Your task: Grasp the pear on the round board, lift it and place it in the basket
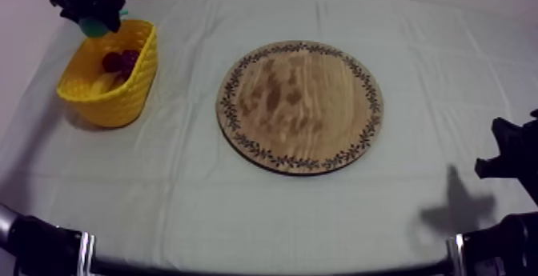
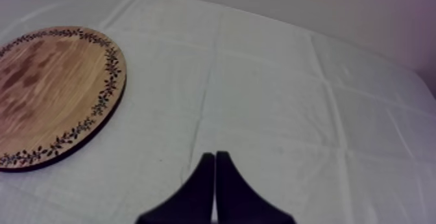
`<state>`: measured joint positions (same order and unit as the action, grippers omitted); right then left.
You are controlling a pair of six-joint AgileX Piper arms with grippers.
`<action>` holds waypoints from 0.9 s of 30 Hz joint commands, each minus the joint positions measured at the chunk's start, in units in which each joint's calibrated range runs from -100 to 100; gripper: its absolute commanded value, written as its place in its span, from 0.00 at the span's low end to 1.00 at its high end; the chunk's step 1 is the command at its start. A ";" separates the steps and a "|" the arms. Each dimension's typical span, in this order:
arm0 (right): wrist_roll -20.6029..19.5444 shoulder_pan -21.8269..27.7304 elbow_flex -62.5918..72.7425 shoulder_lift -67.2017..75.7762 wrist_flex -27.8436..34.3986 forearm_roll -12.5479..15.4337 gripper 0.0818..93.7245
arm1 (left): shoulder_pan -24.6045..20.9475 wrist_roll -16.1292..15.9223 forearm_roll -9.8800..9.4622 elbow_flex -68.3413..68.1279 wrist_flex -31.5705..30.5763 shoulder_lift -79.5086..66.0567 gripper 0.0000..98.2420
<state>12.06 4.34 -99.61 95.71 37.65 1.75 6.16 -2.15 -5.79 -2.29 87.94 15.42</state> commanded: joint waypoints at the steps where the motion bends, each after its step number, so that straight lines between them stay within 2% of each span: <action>1: 0.03 0.02 -0.05 0.05 0.01 -0.02 0.00 | -0.41 0.11 0.02 -0.75 -1.03 1.33 0.50; 8: 0.03 0.02 -0.05 0.05 0.01 -0.02 0.00 | -1.48 0.04 0.23 -1.37 -2.24 4.81 0.48; 12: 0.03 0.02 -0.05 0.05 0.01 -0.02 0.00 | -1.76 -0.09 0.08 -1.15 -2.32 5.34 0.51; 14: 0.03 0.02 -0.05 0.05 0.01 -0.02 0.00 | -1.88 -0.13 0.03 -0.99 -2.50 5.32 0.56; 21: 0.03 0.02 -0.05 0.05 0.01 -0.02 0.00 | -2.06 1.26 -1.39 -1.95 -6.29 4.38 0.87; 24: 0.03 0.02 -0.05 0.05 0.01 -0.02 0.00 | -1.90 2.19 -2.20 -1.83 -6.92 3.90 0.94; 27: 0.03 0.02 -0.05 0.05 0.01 -0.02 0.00 | -1.68 2.89 -2.91 -1.74 -7.50 3.39 0.96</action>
<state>12.09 4.35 -99.61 95.71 37.64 1.75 4.45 0.50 -8.56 -4.05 80.63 18.90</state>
